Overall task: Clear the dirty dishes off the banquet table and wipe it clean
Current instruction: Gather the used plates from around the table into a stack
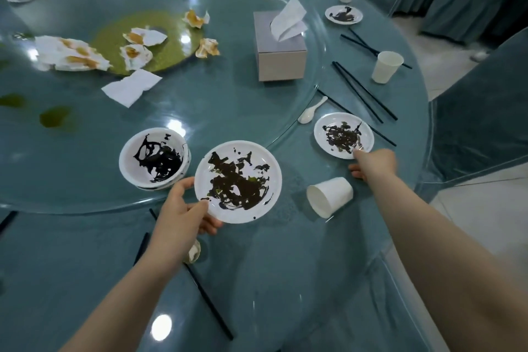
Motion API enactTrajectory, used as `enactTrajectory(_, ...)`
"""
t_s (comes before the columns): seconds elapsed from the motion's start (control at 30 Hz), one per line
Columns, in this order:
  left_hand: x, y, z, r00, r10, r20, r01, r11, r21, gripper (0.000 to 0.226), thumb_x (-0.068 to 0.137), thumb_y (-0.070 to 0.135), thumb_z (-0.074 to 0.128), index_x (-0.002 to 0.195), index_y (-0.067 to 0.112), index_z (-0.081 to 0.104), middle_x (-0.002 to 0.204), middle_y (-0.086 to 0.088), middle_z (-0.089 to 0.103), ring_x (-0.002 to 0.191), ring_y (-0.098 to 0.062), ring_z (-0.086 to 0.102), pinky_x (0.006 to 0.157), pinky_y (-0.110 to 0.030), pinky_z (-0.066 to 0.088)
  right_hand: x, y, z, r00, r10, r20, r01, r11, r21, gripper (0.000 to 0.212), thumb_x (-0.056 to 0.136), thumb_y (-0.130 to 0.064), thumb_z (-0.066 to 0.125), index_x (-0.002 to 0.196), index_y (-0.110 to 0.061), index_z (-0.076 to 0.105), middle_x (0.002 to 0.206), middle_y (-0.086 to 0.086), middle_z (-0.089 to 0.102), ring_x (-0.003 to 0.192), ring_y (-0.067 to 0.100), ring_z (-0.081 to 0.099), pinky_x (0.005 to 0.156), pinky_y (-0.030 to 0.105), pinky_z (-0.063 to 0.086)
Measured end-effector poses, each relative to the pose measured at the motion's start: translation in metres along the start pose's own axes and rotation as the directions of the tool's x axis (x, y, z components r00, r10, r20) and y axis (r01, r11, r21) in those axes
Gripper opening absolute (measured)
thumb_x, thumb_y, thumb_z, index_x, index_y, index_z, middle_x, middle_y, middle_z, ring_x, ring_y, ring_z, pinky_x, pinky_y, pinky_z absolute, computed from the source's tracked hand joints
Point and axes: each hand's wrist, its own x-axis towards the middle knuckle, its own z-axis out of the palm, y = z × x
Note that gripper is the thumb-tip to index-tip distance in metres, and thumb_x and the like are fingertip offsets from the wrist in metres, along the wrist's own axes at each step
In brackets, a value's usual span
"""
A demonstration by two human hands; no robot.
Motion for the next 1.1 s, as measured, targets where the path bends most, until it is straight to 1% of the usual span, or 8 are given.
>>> enactTrajectory(0.1,0.002,-0.001,-0.005,1.0,0.0,-0.004,0.0,1.0,0.018,0.039,0.09,-0.001,0.044,0.116,0.028,0.047,0.06,-0.011,0.068,0.049,-0.017,0.061,0.053,-0.031,0.05,-0.003,-0.001,-0.003,0.998,0.053,0.013,-0.054,0.998,0.023,0.011,0.079,-0.011,0.055,0.074,-0.001,0.059,0.047,0.004,0.065,0.04,0.018,0.062,0.04,0.022,0.045)
enactTrajectory(0.17,0.0,0.001,-0.006,1.0,0.005,-0.007,-0.005,1.0,0.013,0.039,0.09,-0.001,0.044,0.117,0.027,0.047,0.06,-0.011,0.068,0.047,-0.016,0.06,0.05,-0.029,0.05,-0.009,-0.001,-0.006,0.998,0.054,0.012,-0.055,0.997,0.048,0.007,0.081,-0.005,0.053,0.074,-0.004,0.054,0.046,0.007,0.064,0.041,0.018,0.063,0.035,0.019,0.04)
enactTrajectory(0.3,-0.009,0.004,-0.011,1.0,0.013,-0.011,-0.013,1.0,-0.021,0.039,0.09,-0.004,0.044,0.111,0.028,0.049,0.059,-0.013,0.068,0.045,-0.016,0.06,0.043,-0.021,0.047,-0.034,-0.009,-0.016,0.998,-0.051,0.04,0.049,0.997,0.059,0.013,0.085,-0.005,0.055,0.076,-0.011,0.048,0.045,0.006,0.063,0.04,0.015,0.059,0.038,0.02,0.039)
enactTrajectory(0.53,-0.044,0.007,-0.04,1.0,0.011,-0.024,-0.012,0.999,-0.051,0.041,0.089,-0.004,0.042,0.102,0.035,0.049,0.06,-0.015,0.068,0.046,-0.019,0.06,0.05,-0.028,0.048,-0.126,-0.045,-0.018,0.949,-0.235,0.208,0.23,0.972,0.047,0.006,0.086,-0.005,0.059,0.082,-0.008,0.055,0.062,0.014,0.067,0.039,0.01,0.059,0.036,0.017,0.042)
enactTrajectory(0.6,-0.06,0.007,-0.052,1.0,0.015,-0.028,-0.017,0.997,-0.07,0.039,0.09,-0.004,0.042,0.103,0.033,0.048,0.06,-0.014,0.068,0.045,-0.018,0.059,0.052,-0.029,0.048,-0.157,-0.05,-0.012,0.924,-0.265,0.275,0.258,0.964,0.061,0.004,0.086,-0.006,0.06,0.085,-0.007,0.056,0.063,0.015,0.067,0.038,0.01,0.058,0.036,0.017,0.041)
enactTrajectory(0.73,-0.106,0.008,-0.085,0.998,0.05,-0.039,-0.053,0.996,-0.07,0.034,0.092,0.001,0.043,0.107,0.031,0.046,0.061,-0.011,0.07,0.045,-0.014,0.059,0.055,-0.029,0.045,-0.233,-0.047,-0.002,0.857,-0.329,0.397,0.331,0.941,0.066,0.009,0.085,-0.01,0.061,0.081,-0.014,0.054,0.049,0.004,0.064,0.036,0.009,0.053,0.036,0.017,0.039)
enactTrajectory(0.9,-0.184,-0.003,-0.142,0.993,0.109,-0.054,-0.115,0.986,-0.117,0.033,0.095,0.003,0.043,0.101,0.036,0.045,0.064,-0.011,0.071,0.046,-0.013,0.059,0.047,-0.02,0.045,-0.348,-0.025,0.007,0.753,-0.405,0.518,0.439,0.896,0.062,0.007,0.087,-0.011,0.061,0.088,-0.012,0.054,0.045,0.0,0.062,0.036,0.007,0.052,0.036,0.016,0.041)
enactTrajectory(1.1,-0.295,-0.045,-0.235,0.984,0.139,-0.11,-0.156,0.974,-0.162,0.035,0.094,0.002,0.043,0.106,0.034,0.044,0.064,-0.013,0.071,0.046,-0.015,0.057,0.055,-0.031,0.045,-0.497,0.014,0.024,0.632,-0.455,0.627,0.549,0.834,0.053,0.011,0.09,-0.013,0.057,0.099,-0.006,0.055,0.054,0.006,0.062,0.042,0.011,0.052,0.04,0.019,0.041)
